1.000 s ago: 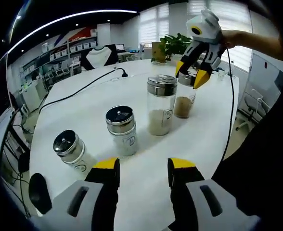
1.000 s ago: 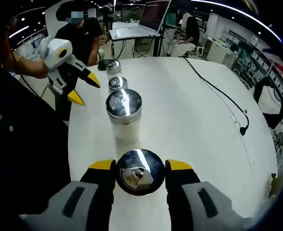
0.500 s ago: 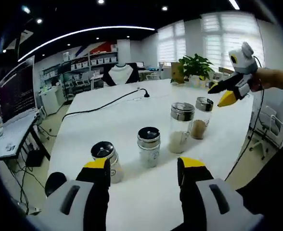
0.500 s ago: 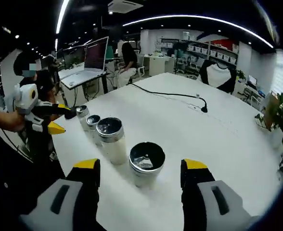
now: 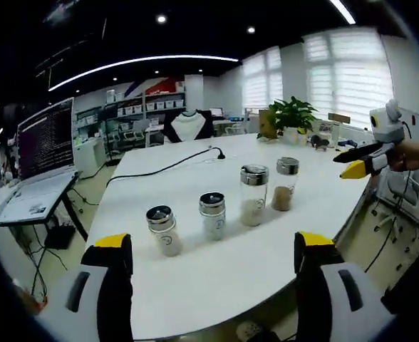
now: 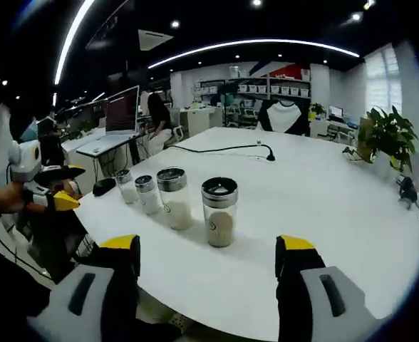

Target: Rotate the seasoning bottle until the label or dispensing opening points toward the visible target arrow and the bottle remains upright within the marked orientation range

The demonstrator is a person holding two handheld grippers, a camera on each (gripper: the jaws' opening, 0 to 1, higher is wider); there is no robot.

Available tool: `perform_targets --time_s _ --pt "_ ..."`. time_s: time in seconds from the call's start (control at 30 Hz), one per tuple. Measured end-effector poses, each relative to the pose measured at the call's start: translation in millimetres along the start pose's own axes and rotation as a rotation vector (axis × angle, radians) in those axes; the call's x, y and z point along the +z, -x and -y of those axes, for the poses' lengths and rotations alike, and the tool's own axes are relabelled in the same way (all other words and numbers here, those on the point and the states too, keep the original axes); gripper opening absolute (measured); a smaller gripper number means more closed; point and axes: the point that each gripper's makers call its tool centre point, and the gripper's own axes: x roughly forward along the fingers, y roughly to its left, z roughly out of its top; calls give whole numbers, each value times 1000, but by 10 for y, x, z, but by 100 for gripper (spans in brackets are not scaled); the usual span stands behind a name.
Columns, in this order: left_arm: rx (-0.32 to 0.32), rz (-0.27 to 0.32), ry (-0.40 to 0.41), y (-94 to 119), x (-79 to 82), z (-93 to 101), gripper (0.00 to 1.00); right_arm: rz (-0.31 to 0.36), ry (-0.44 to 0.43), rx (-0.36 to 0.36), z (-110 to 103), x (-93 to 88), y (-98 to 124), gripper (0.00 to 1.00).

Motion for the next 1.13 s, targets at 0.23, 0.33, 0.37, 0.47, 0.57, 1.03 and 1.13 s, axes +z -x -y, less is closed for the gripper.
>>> perform_targets --time_s 0.23,0.33,0.37,0.47,0.57,1.03,1.13 --pt "36 19 71 160 53 -29 100 5 -80 18 -263 -144 73 81" --pt "37 36 75 159 31 -72 100 28 -107 21 -343 -191 -3 83" --pt "35 34 82 150 6 -82 100 33 -103 22 -381 -216 -29 83" --pt "28 10 117 113 -97 -113 100 39 -96 21 -449 -274 -107 83" --pt "18 -35 120 98 -163 -169 100 -7 -133 -3 -452 -349 -161 81" --pt "-15 -75 107 -24 -326 -238 96 -20 -106 -8 -471 -304 -152 76" --pt "-21 -98 130 -21 -386 -222 96 -25 -122 -26 -441 -308 -135 76"
